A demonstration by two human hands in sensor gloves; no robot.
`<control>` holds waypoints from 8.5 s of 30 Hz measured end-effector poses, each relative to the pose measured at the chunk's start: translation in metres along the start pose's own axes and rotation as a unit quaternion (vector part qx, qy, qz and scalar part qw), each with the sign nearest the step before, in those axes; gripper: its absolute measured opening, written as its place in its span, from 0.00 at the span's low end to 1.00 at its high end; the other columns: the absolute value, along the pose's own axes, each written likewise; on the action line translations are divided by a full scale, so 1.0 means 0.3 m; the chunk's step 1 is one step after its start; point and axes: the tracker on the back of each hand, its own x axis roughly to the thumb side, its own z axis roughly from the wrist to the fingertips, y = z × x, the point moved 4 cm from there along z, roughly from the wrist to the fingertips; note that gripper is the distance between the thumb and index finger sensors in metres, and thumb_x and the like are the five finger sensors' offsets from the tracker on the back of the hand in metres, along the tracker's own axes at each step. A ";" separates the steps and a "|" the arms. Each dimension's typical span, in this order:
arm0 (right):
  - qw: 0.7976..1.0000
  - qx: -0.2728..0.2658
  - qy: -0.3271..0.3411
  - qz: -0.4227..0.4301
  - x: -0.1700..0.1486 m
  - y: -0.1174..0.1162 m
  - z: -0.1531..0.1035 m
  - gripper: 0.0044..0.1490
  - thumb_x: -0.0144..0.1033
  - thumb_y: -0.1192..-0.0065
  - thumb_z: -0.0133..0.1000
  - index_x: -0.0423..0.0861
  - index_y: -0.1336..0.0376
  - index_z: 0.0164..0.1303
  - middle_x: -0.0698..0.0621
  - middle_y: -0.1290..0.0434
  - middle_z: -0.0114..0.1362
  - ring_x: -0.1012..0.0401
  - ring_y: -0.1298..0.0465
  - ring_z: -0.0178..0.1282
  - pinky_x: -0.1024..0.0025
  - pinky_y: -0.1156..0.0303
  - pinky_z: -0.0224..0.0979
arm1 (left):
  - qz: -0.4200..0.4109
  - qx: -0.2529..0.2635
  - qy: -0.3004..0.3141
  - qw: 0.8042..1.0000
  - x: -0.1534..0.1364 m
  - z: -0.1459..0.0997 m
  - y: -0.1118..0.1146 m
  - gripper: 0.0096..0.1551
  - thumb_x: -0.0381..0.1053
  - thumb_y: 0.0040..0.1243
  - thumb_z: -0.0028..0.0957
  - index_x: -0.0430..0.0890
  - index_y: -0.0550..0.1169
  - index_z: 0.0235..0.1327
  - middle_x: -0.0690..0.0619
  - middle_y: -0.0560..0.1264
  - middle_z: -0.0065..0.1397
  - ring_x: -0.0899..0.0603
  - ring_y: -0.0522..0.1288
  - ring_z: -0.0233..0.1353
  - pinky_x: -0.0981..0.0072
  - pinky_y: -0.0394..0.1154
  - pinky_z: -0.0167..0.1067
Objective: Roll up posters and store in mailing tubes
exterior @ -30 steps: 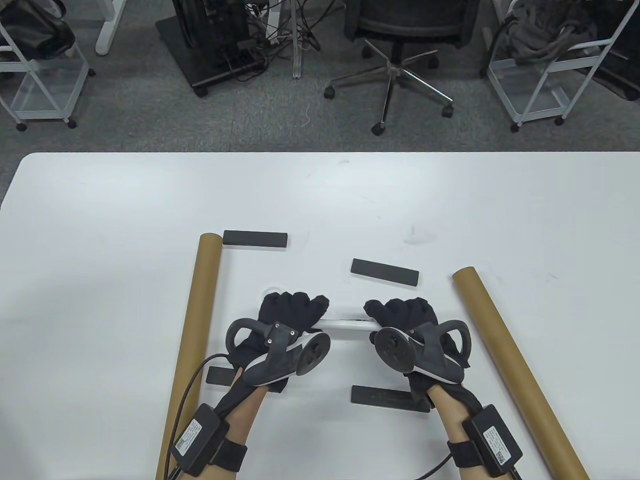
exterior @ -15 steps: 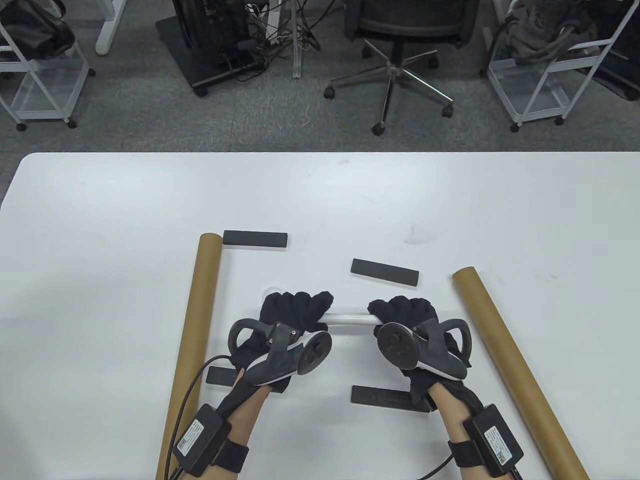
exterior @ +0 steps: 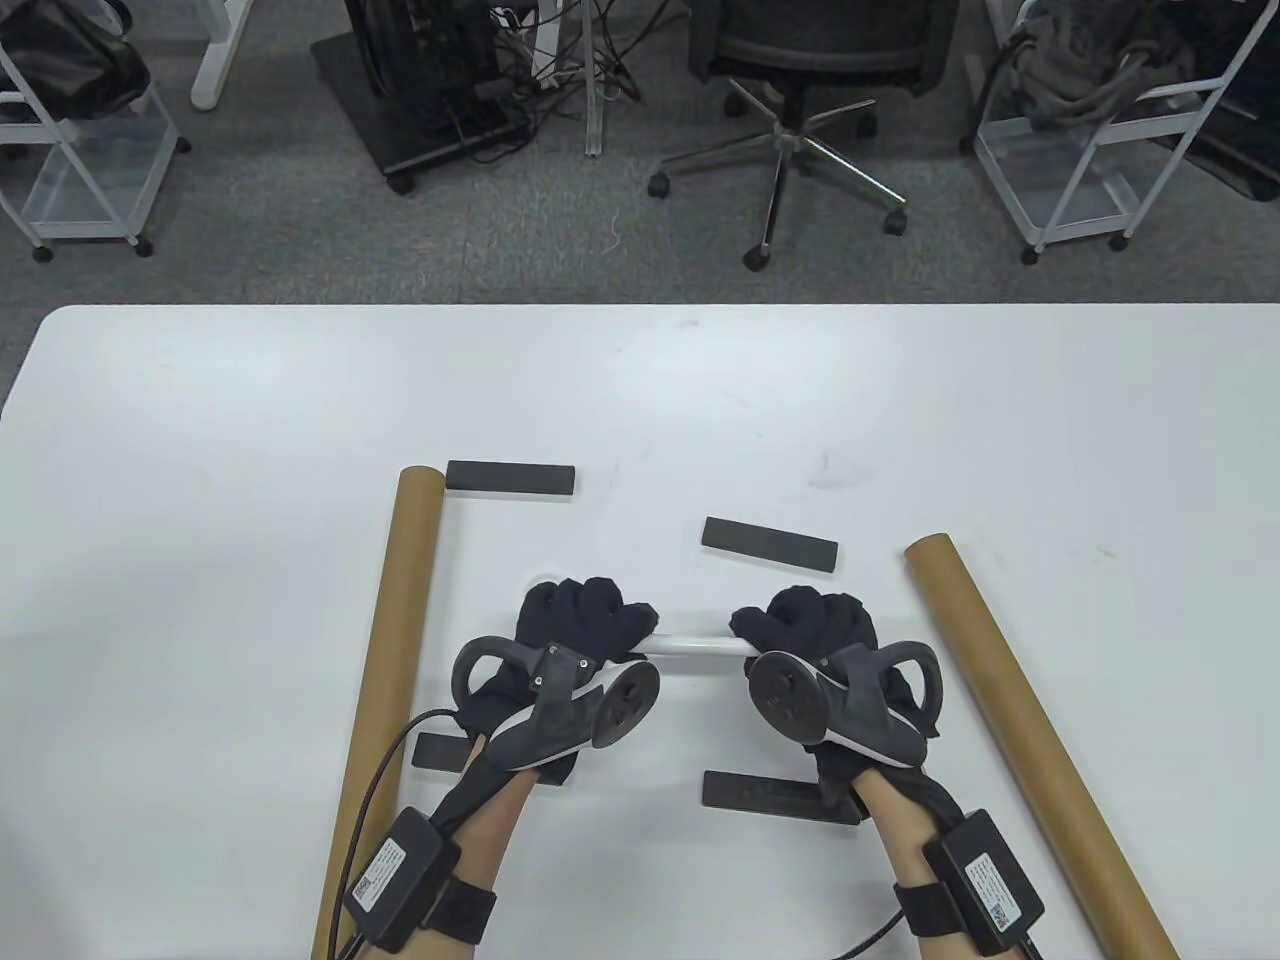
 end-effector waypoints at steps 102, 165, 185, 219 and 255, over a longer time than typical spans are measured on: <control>0.993 0.054 -0.089 -0.047 -0.127 0.071 0.070 0.57 0.53 0.49 0.54 0.33 0.59 0.85 0.28 0.51 0.87 0.29 0.42 0.81 0.25 0.46 0.77 | -0.055 -0.045 -0.064 0.995 -0.144 0.013 0.072 0.31 0.59 0.57 0.53 0.62 0.76 0.73 0.59 0.81 0.68 0.47 0.83 0.64 0.46 0.75 0.75; 0.935 0.225 -0.266 -0.072 -0.469 -0.143 0.020 0.57 0.48 0.42 0.54 0.34 0.61 0.84 0.33 0.41 0.80 0.38 0.30 0.72 0.36 0.28 0.69 | -0.068 -0.052 -0.079 0.993 -0.179 0.010 0.076 0.31 0.59 0.58 0.53 0.62 0.76 0.73 0.59 0.81 0.68 0.47 0.83 0.65 0.46 0.75 0.75; 0.980 0.115 -0.115 -0.115 -0.209 -0.056 0.093 0.54 0.44 0.37 0.52 0.44 0.58 0.84 0.37 0.41 0.82 0.37 0.33 0.75 0.31 0.33 0.73 | -0.078 -0.052 -0.116 0.989 -0.259 0.001 0.077 0.30 0.58 0.59 0.52 0.63 0.77 0.71 0.59 0.79 0.71 0.46 0.81 0.69 0.42 0.73 0.77; 0.982 0.092 -0.030 -0.164 -0.151 -0.075 0.042 0.52 0.45 0.35 0.49 0.51 0.55 0.82 0.42 0.40 0.82 0.41 0.33 0.77 0.35 0.35 0.77 | -0.022 -0.028 -0.143 0.989 -0.313 -0.025 0.068 0.30 0.57 0.61 0.48 0.68 0.78 0.68 0.63 0.79 0.72 0.43 0.77 0.77 0.34 0.66 0.80; 0.987 0.063 0.013 -0.146 -0.026 -0.037 0.017 0.53 0.46 0.37 0.50 0.48 0.55 0.83 0.41 0.38 0.81 0.40 0.31 0.75 0.37 0.33 0.75 | -0.094 -0.025 -0.042 0.994 -0.106 0.005 -0.006 0.39 0.66 0.54 0.51 0.63 0.68 0.81 0.51 0.68 0.88 0.37 0.69 0.85 0.32 0.63 0.81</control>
